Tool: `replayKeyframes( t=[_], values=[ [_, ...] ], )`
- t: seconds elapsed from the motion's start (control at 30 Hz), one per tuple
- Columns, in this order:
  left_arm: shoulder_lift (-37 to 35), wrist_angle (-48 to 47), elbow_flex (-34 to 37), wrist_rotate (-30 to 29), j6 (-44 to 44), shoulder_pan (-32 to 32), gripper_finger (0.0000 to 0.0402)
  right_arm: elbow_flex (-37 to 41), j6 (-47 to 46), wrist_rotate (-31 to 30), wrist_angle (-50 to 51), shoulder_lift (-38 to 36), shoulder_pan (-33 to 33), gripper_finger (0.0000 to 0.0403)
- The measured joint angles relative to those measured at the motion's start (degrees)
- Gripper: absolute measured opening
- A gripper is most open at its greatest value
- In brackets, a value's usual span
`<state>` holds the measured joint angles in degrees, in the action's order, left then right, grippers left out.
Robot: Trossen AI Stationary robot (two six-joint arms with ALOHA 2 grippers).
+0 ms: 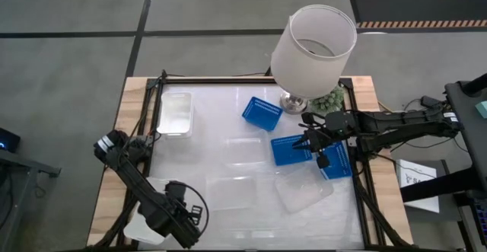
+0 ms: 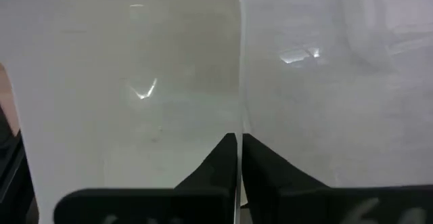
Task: Stack baskets by color
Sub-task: Stack the top right white bin on top of the bottom white bin
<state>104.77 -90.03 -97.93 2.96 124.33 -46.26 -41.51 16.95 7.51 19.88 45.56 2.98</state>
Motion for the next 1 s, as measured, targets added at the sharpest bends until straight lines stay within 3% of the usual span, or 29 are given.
replayKeyframes(
  t=[0.23, 0.43, 1.0],
  values=[
    [-0.89, 0.04, 1.88, -0.10, 4.21, -0.31, 0.0000, 0.00, 0.13, 0.00, -0.14, -0.02, 0.00, 0.0027],
    [-1.68, 0.04, 3.12, -2.33, 4.25, 0.20, 0.0000, 0.00, 0.15, 0.00, -0.43, 0.00, 0.00, 0.0027],
    [-4.55, 0.01, 10.12, -1.75, 4.58, 0.66, 0.0000, 0.00, 0.15, -0.02, -0.95, 0.00, 0.00, 0.0027]
  ],
)
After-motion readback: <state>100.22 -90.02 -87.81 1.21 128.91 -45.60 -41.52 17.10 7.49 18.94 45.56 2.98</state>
